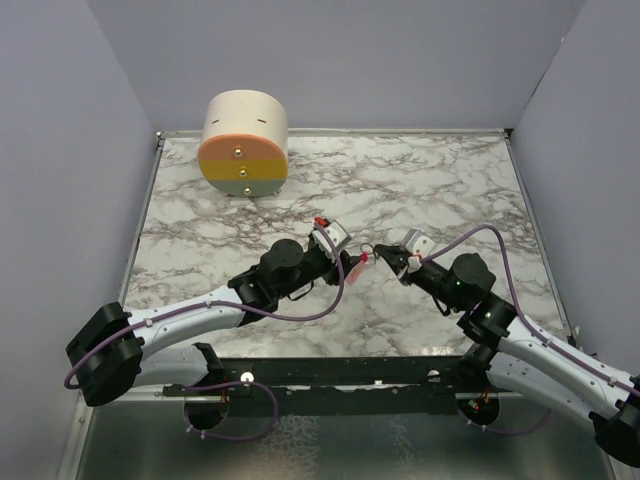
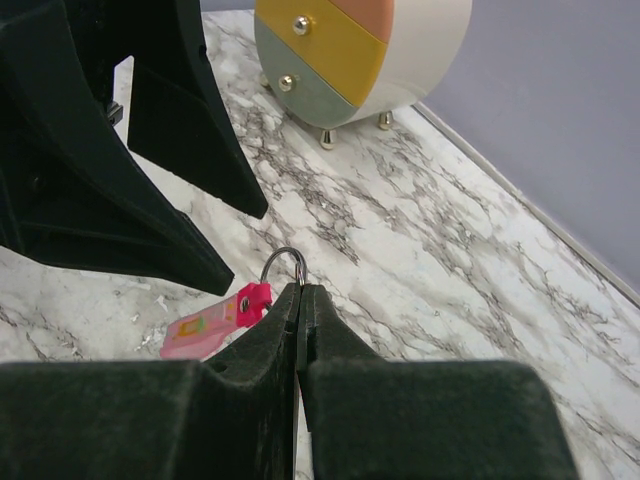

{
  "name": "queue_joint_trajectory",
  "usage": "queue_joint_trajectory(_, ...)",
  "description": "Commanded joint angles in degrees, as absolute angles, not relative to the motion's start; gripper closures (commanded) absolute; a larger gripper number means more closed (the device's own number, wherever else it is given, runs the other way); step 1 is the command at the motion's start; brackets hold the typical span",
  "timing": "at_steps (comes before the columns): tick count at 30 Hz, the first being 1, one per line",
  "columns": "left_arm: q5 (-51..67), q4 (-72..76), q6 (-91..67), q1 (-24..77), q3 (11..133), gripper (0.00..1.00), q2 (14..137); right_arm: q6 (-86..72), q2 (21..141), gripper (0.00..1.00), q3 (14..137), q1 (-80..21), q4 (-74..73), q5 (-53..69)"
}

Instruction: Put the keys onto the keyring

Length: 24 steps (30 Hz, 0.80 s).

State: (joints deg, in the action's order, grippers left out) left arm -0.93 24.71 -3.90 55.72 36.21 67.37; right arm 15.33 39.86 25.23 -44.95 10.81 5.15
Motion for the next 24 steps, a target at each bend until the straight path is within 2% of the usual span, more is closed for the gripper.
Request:
queue_joint_trajectory(1, -3.7, 24.8, -3.6, 55.5, 35.8, 0.48, 65.8, 15.3, 40.3, 0.99, 27.4, -45.1, 11.1, 4.0)
queue_joint_trajectory(10, -6.1, 26.4, -4.0, 55.5, 34.9, 0.48, 65.5, 12.4, 43.3, 0.99, 31.0, -45.1, 7.5, 4.7)
queue_joint_trajectory(24, -16.0, 34.1, -5.4, 55.5, 28.5, 0.48, 60.2, 2.9, 49.4, 0.99, 42.0, -45.1, -3.8, 4.3)
